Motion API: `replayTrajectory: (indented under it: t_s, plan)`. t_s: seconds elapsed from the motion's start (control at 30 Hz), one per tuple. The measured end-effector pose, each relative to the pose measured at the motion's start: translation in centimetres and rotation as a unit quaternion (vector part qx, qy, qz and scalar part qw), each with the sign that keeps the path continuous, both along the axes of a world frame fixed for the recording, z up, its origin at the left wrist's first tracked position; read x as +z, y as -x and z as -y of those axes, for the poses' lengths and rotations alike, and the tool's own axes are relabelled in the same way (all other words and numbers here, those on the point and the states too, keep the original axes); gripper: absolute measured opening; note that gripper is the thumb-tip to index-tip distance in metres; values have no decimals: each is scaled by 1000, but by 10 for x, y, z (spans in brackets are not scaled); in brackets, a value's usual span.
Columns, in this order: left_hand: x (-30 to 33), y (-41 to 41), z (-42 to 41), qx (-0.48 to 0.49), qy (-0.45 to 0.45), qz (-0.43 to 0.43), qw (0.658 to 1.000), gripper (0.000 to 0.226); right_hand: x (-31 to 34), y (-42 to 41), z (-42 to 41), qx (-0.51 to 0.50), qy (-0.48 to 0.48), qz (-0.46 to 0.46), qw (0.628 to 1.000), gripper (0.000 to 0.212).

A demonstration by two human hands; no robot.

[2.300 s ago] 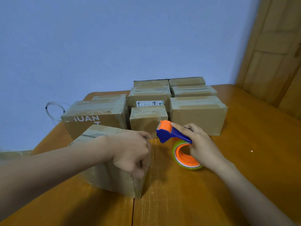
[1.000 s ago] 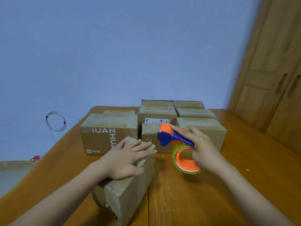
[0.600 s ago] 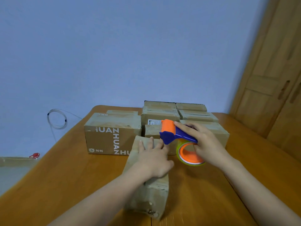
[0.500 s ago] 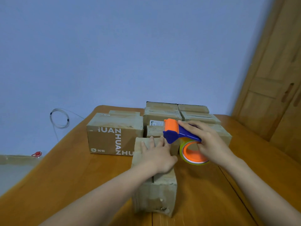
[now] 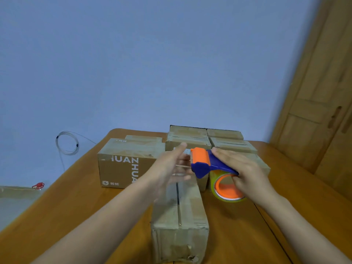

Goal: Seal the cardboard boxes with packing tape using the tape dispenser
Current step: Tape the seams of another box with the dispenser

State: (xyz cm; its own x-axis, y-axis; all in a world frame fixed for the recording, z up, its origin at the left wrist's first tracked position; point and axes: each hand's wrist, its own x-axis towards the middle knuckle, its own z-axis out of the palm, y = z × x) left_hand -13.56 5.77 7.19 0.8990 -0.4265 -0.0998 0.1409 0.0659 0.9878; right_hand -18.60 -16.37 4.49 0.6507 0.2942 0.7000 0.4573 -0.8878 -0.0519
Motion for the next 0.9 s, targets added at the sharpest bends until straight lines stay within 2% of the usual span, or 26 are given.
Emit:
replayTrajectory:
  t_s: [0.07,0.13,0.2,0.27,0.4,0.7,0.9]
  plan:
    - [2,1,-2,-26,22,-4,999,28,0,-2,-2,3,-13,5,1000,72]
    - [2,1,-4,-40,83,-29,995,25,3,-3,-5,10,-31,12,999,73]
    - [-1,-1,-7,-50,123,-51,990,33,6,-4,-8,19,-33,24,999,66]
    - [-6,-3,-8,-45,118,-50,991,35,7,-5,-11,25,-25,31,999,63]
    - [-10,-6,-13,-35,150,-66,986,15,4,-9,-11,25,-11,34,999,67]
    - [-8,-10,-30,-57,89,-67,992,26,5,-15,-15,38,22,33,999,63]
    - [-3,-14,-33,-88,112,-95,985,25,9,-18,-17,28,36,36,998,61]
